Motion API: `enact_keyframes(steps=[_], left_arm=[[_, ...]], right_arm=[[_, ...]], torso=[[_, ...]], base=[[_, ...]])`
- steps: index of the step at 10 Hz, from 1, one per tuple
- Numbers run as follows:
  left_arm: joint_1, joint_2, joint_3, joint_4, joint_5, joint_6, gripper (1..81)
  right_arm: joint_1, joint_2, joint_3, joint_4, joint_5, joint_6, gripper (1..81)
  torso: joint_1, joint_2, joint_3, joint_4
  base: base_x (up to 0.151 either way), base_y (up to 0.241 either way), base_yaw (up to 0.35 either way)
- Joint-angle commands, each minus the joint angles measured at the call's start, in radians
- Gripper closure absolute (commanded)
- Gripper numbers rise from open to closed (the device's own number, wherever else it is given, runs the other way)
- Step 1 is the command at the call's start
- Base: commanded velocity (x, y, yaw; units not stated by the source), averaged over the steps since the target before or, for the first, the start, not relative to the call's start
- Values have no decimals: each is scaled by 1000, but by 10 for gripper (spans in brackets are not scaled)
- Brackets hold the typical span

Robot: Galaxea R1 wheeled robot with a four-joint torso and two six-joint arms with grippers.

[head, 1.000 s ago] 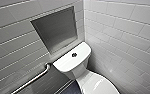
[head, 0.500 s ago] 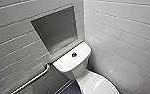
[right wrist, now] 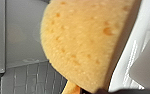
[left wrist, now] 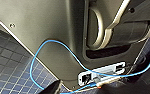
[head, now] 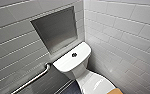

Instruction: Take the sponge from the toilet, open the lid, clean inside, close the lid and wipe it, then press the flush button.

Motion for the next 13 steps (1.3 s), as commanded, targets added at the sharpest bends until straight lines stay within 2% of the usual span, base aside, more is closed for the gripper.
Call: enact_keyframes(steps=[1,3,5,6,10,12,13], left_arm=[[5,-14,5,-8,84,0,10],[5,-16,5,-9,84,0,10],[5,-19,5,-12,84,0,10],[5,-19,5,-11,84,0,10],[5,-19,2,-11,84,0,10],[7,-20,4,-12,84,0,10],[10,-22,2,-12,84,0,10]], right_arm=[[313,75,-273,88,-366,-3,811],[416,245,-520,97,-492,0,811],[465,346,-672,94,-521,1,811],[488,374,-702,99,-555,1,811],[541,448,-736,100,-556,6,811],[483,544,-792,97,-525,6,811],[427,615,-879,96,-478,4,811]], torso=[[0,0,0,0],[0,0,0,0],[0,0,0,0],[0,0,0,0],[0,0,0,0],[0,0,0,0],[0,0,0,0]], base=[[0,0,0],[0,0,0],[0,0,0],[0,0,0],[0,0,0],[0,0,0],[0,0,0]])
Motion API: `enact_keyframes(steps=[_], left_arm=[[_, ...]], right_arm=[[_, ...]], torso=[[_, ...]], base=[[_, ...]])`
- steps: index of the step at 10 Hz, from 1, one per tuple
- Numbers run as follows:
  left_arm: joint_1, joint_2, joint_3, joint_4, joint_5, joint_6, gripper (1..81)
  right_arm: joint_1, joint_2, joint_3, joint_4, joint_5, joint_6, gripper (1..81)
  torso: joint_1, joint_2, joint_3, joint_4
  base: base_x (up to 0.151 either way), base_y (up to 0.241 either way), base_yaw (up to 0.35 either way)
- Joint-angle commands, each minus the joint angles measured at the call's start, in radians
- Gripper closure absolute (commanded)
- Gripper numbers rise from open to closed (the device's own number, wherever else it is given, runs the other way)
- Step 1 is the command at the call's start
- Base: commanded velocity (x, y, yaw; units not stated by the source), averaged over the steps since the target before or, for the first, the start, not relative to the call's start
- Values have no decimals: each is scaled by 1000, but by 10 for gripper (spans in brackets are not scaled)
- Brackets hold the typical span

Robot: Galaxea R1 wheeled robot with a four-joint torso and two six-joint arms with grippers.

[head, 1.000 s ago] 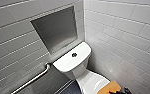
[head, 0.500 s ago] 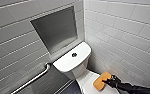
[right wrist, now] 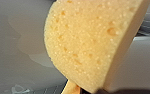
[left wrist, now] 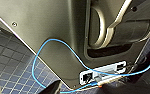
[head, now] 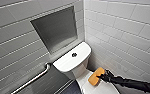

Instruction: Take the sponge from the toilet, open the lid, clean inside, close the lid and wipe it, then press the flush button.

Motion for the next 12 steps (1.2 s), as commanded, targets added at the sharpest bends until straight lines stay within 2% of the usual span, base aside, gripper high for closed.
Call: enact_keyframes(steps=[1,3,5,8,12], left_arm=[[12,-22,2,-13,86,0,10],[18,-35,6,-16,86,0,10],[20,-33,6,-16,87,0,10],[22,-28,6,-16,87,0,10],[22,-21,6,-13,89,0,10]], right_arm=[[-23,160,-161,19,6,1,811],[-101,214,-280,17,23,3,811],[-135,183,-283,19,41,4,811],[-257,113,-225,19,56,4,811],[-470,-30,-62,19,170,6,811]], torso=[[0,0,0,0],[0,0,0,0],[0,0,0,0],[0,0,0,0],[0,0,0,0]], base=[[0,0,0],[0,0,0],[0,0,0],[0,0,0],[0,0,0]])
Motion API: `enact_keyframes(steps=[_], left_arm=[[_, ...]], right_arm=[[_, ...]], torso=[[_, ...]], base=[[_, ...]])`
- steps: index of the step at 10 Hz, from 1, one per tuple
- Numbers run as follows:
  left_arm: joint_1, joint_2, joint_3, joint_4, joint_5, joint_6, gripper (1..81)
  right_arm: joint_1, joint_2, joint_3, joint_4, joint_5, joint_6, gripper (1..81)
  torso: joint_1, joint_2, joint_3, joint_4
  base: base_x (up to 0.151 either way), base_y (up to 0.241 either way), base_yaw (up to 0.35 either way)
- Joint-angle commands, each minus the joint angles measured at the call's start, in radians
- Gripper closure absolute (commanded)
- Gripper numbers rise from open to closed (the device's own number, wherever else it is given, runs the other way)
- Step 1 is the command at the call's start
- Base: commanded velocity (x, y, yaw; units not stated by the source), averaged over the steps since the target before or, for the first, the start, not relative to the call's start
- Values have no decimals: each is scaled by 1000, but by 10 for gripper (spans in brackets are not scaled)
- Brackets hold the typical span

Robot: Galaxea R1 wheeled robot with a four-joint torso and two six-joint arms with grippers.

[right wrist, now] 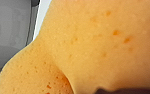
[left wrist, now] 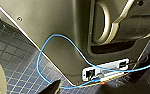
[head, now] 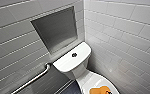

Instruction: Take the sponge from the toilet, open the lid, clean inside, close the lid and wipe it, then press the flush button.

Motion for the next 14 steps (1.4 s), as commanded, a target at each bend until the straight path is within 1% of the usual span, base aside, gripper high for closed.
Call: enact_keyframes(steps=[1,2,3,4,5,6,7,8,9,12,14], left_arm=[[13,-3,4,-5,88,0,10],[13,-1,4,-3,88,0,10],[13,-1,4,-3,88,0,10],[13,-1,4,-3,88,0,10],[13,-1,4,-3,88,0,10],[13,-4,4,-3,88,0,10],[13,-7,4,-3,88,0,10],[13,-10,4,-5,86,0,10],[13,-13,3,-9,80,0,10],[-16,-10,3,-12,65,-13,10],[-33,-9,0,-49,60,-15,10]], right_arm=[[-135,-171,203,11,-27,-2,811],[-149,-254,369,-32,79,-4,811],[-149,-326,526,-55,156,-7,811],[-154,-374,636,-55,207,-16,811],[-166,-380,654,-55,227,-15,811],[-189,-368,635,-57,229,-9,811],[-224,-353,620,-57,231,-5,811],[-276,-343,612,-74,251,-5,811],[-347,-354,618,-121,273,-4,811],[-559,-425,663,-244,288,-4,811],[-663,-446,663,-270,325,-5,811]], torso=[[0,0,0,0],[0,0,0,0],[0,0,0,0],[0,0,0,0],[0,0,0,0],[0,0,0,0],[0,0,0,0],[0,0,0,0],[0,0,0,0],[0,0,0,0],[0,0,0,0]], base=[[0,0,0],[0,0,0],[0,0,0],[0,0,0],[0,0,0],[0,0,0],[0,0,0],[0,0,0],[0,0,0],[0,0,0],[0,0,0]])
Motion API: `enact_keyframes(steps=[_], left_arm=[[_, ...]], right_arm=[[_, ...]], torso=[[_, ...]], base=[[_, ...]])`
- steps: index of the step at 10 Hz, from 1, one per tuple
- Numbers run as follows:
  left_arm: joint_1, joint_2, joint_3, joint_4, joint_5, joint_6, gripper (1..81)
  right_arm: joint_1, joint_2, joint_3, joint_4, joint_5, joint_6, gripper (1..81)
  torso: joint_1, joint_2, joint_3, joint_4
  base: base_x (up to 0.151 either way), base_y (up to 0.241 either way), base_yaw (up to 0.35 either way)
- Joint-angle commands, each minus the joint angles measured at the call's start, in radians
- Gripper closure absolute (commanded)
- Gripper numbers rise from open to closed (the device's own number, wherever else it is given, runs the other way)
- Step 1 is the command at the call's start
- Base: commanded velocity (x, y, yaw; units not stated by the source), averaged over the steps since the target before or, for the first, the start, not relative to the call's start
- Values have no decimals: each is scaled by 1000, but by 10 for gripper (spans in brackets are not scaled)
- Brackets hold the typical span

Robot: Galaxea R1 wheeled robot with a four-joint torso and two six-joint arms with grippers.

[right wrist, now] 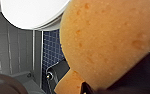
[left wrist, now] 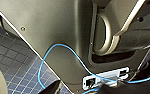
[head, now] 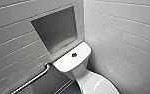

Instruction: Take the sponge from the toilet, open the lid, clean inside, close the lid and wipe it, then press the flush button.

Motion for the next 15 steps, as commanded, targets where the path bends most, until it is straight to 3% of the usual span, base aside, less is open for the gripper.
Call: enact_keyframes(steps=[1,4,6,7,9,10,15], left_arm=[[-6,-15,-2,-30,74,3,10],[-8,-21,-3,-76,5,2,10],[-16,-15,-3,-83,-1,2,10],[-19,-12,-3,-83,-1,3,10],[-19,-7,-3,-81,-3,3,10],[-19,-5,-3,-83,-3,3,10],[-19,-1,-3,-81,-1,3,10]], right_arm=[[-165,-90,66,-160,35,-2,811],[-219,-33,-28,-195,-5,-14,811],[-251,27,-123,-236,-41,-13,811],[-268,55,-160,-253,-41,-14,811],[-280,96,-209,-272,-42,-13,811],[-285,114,-224,-276,-51,-14,811],[-283,215,-359,-285,-79,-14,811]], torso=[[0,0,0,0],[0,0,0,0],[0,0,0,0],[-64,100,0,0],[-72,110,0,0],[-87,134,54,0],[-197,304,158,0]], base=[[0,0,0],[0,0,0],[0,0,0],[0,0,0],[0,0,0],[0,0,0],[0,0,0]])
